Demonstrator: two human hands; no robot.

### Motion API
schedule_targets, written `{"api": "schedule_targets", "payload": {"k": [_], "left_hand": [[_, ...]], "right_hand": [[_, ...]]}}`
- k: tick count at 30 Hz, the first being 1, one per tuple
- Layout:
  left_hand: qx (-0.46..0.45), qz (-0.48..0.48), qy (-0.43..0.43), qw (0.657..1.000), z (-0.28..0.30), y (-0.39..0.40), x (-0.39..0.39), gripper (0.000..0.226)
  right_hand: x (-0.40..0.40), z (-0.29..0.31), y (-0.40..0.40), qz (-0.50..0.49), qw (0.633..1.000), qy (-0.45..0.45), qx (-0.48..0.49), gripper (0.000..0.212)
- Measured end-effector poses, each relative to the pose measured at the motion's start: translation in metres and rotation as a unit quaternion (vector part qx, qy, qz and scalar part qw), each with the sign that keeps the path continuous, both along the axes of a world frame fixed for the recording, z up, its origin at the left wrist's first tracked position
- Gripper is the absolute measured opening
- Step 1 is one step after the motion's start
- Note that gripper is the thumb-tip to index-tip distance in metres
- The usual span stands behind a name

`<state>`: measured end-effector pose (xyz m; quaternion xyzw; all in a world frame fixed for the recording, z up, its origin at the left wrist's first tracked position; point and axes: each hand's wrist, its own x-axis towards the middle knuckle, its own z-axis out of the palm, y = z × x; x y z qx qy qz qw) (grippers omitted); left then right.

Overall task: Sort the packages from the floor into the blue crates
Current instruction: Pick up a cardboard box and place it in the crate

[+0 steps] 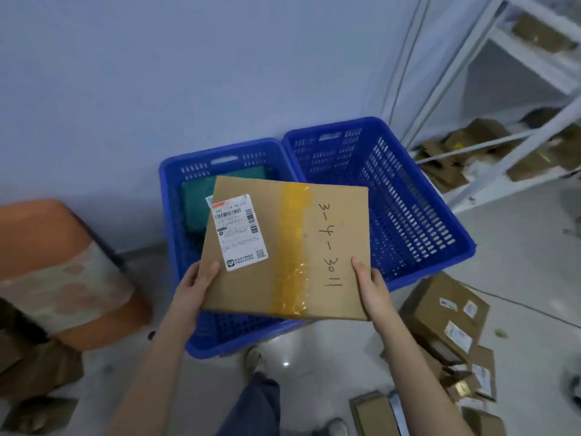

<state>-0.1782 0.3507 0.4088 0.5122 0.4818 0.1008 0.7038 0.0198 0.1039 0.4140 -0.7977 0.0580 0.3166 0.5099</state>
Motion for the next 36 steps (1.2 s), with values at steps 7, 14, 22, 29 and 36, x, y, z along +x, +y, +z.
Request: {"api": "schedule_targets", "payload": {"k": [7,14,22,29,36], "left_hand": [[-0.004,-0.002,0.053,0.999,-0.048,0.063,-0.016,0.063],[-0.081,-0.105,0.198,0.971,-0.112,0.091,0.008,0.068],[-0.1,-0.164,0.331,0.924,-0.175,0.091,0.058,0.081],[-0.114,-0.05,0.388,0.913,-0.277,0.082,0.062,0.07],[-0.044,-0.021,0.422,0.905,-0.361,0.082,0.056,0.058]], "right_hand": [[0.018,-0.051,0.091,0.127,0.99,0.029,-0.048,0.075],[0.06,-0.105,0.117,0.256,0.955,0.128,-0.079,0.078],[0.098,-0.187,0.128,0.301,0.915,0.234,-0.13,0.086],[0.098,-0.296,0.149,0.292,0.923,0.21,-0.134,0.082],[0.081,-0.376,0.167,0.28,0.943,0.122,-0.13,0.084]]}}
